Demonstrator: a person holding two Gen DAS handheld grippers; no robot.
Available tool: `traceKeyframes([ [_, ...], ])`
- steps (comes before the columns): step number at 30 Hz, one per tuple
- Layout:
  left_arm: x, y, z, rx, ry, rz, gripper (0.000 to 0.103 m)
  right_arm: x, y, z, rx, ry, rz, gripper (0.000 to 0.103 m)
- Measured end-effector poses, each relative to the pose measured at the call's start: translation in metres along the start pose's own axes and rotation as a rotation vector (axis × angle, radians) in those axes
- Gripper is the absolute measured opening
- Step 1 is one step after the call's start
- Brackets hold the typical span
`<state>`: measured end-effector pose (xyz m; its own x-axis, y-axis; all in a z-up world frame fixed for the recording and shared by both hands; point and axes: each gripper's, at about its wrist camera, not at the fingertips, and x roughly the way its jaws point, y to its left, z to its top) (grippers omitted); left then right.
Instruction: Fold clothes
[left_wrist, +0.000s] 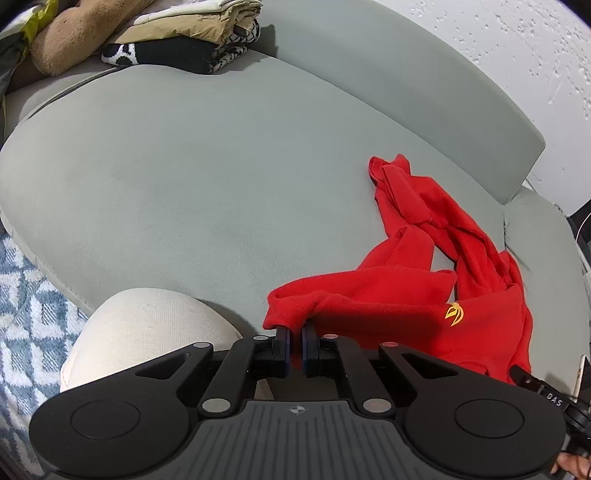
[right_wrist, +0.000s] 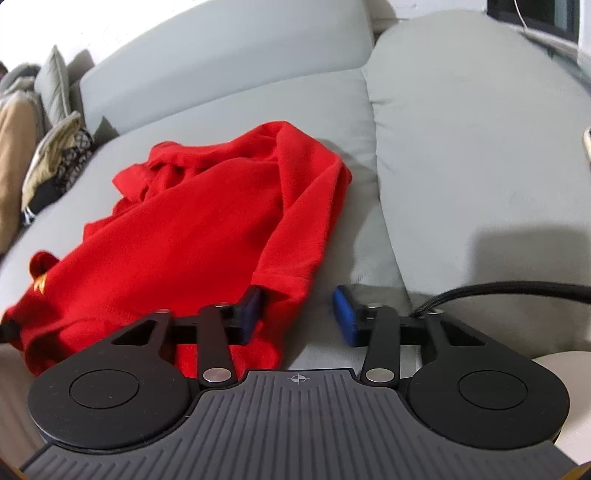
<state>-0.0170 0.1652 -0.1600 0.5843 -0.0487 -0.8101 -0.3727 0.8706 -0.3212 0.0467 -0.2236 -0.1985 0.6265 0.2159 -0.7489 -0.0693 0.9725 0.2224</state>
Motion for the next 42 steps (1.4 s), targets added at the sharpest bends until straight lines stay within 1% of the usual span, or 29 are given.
traceKeyframes([
  [1,0.000,-0.002,0.000,0.004,0.004,0.001,0.004,-0.003,0.004,0.000,-0.012,-0.001,-0.002,0.006],
  [4,-0.006,-0.005,0.000,-0.002,0.020,-0.016,0.004,-0.011,0.008,0.010,0.035,0.020,-0.024,0.004],
  [6,-0.015,-0.003,0.000,-0.023,0.047,-0.060,0.004,-0.026,-0.003,0.019,0.150,0.034,0.013,0.002],
  [7,-0.020,0.000,0.001,-0.058,0.072,-0.112,0.004,-0.039,-0.015,0.024,0.226,0.024,0.050,0.002],
  [8,-0.026,0.007,0.003,-0.118,0.098,-0.193,0.003,-0.052,-0.026,0.029,0.301,0.013,0.086,0.002],
  [9,-0.032,0.014,0.005,-0.192,0.111,-0.292,0.003,-0.066,-0.039,0.034,0.380,-0.002,0.122,0.002],
  [11,-0.048,0.022,0.011,-0.311,0.080,-0.475,0.003,-0.096,-0.067,0.046,0.531,-0.076,0.230,0.002],
  [12,-0.059,0.022,0.017,-0.351,0.038,-0.552,0.003,-0.111,-0.081,0.052,0.606,-0.113,0.283,0.001],
  [13,-0.073,0.018,0.026,-0.364,-0.020,-0.610,0.003,-0.128,-0.086,0.060,0.629,-0.169,0.323,0.001],
  [16,-0.126,-0.003,0.055,-0.315,-0.214,-0.734,0.003,-0.180,-0.101,0.083,0.695,-0.337,0.443,0.001],
  [18,-0.175,-0.019,0.072,-0.260,-0.383,-0.839,0.003,-0.234,-0.091,0.094,0.639,-0.516,0.514,0.001],
  [20,-0.219,-0.030,0.078,-0.201,-0.540,-0.915,0.003,-0.289,-0.081,0.104,0.578,-0.694,0.583,0.001],
  [21,-0.242,-0.036,0.080,-0.165,-0.625,-0.949,0.003,-0.314,-0.073,0.104,0.534,-0.781,0.594,0.001],
  [22,-0.264,-0.041,0.081,-0.130,-0.704,-0.971,0.003,-0.339,-0.066,0.104,0.488,-0.868,0.604,0.001],
  [23,-0.282,-0.046,0.079,-0.098,-0.767,-0.963,0.003,-0.364,-0.057,0.101,0.446,-0.959,0.609,0.001],
  [24,-0.300,-0.051,0.076,-0.066,-0.830,-0.955,0.003,-0.384,-0.049,0.098,0.400,-1.028,0.608,0.001],
  [26,-0.334,-0.061,0.072,-0.004,-0.947,-0.940,0.003,-0.418,-0.029,0.095,0.305,-1.110,0.537,0.001],
  [28,-0.354,-0.065,0.069,0.017,-0.989,-0.952,0.003,-0.437,-0.018,0.095,0.266,-1.139,0.530,0.001],
  [29,-0.360,-0.066,0.067,0.026,-1.004,-0.948,0.003,-0.444,-0.014,0.094,0.254,-1.154,0.516,0.001],
  [30,-0.364,-0.070,0.066,0.038,-1.019,-0.923,0.003,-0.450,-0.011,0.094,0.241,-1.169,0.501,0.001],
  [31,-0.365,-0.072,0.068,0.050,-1.023,-0.876,0.003,-0.456,-0.007,0.093,0.229,-1.183,0.487,0.001],
  [32,-0.360,-0.074,0.074,0.057,-1.005,-0.831,0.003,-0.456,-0.004,0.099,0.222,-1.162,0.457,0.001],
  [33,-0.350,-0.075,0.085,0.055,-0.961,-0.805,0.003,-0.445,-0.004,0.111,0.237,-1.106,0.454,0.001],
  [35,-0.320,-0.082,0.113,0.022,-0.819,-0.752,0.003,-0.416,-0.006,0.139,0.274,-0.976,0.453,0.001],
  [37,-0.285,-0.090,0.144,-0.005,-0.691,-0.683,0.003,-0.372,-0.007,0.173,0.303,-0.838,0.426,0.001],
  [39,-0.231,-0.105,0.187,-0.036,-0.527,-0.608,0.003,-0.308,-0.003,0.211,0.316,-0.710,0.343,0.001],
  [40,-0.203,-0.111,0.208,-0.059,-0.452,-0.586,0.003,-0.276,-0.004,0.228,0.328,-0.652,0.305,0.001],
  [41,-0.178,-0.117,0.226,-0.092,-0.386,-0.561,0.003,-0.249,-0.003,0.246,0.334,-0.617,0.272,0.001],
  [42,-0.160,-0.124,0.243,-0.115,-0.346,-0.530,0.003,-0.222,-0.002,0.264,0.340,-0.582,0.239,0.001],
])
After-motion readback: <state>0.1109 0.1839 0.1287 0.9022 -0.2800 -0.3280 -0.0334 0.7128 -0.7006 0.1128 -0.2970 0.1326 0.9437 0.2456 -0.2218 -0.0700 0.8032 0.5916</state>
